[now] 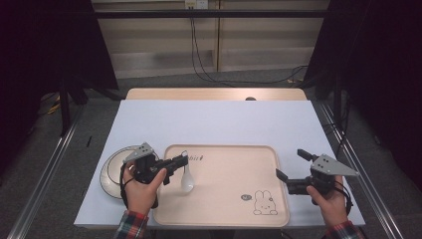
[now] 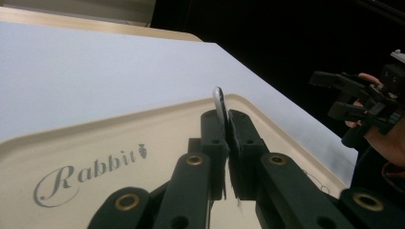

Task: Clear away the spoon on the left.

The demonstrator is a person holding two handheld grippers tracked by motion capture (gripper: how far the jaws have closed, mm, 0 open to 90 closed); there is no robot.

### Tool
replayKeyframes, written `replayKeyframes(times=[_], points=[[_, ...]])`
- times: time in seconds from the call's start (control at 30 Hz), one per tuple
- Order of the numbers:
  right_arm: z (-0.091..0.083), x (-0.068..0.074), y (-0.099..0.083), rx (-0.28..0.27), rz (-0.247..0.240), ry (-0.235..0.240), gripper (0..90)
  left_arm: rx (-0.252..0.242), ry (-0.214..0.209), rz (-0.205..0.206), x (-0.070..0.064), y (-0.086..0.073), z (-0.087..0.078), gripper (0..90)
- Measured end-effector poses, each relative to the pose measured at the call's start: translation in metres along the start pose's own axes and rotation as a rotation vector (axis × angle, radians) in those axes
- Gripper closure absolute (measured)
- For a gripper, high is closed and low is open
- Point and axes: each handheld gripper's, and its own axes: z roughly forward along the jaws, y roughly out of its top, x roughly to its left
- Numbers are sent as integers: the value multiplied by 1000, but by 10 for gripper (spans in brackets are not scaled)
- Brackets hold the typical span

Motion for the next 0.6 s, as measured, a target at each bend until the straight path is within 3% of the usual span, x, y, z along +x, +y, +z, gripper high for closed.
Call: replayKeyframes(times=[0.6], points=[[1, 1, -1, 13, -3, 1, 6, 36, -24, -26, 1, -11, 4, 860]])
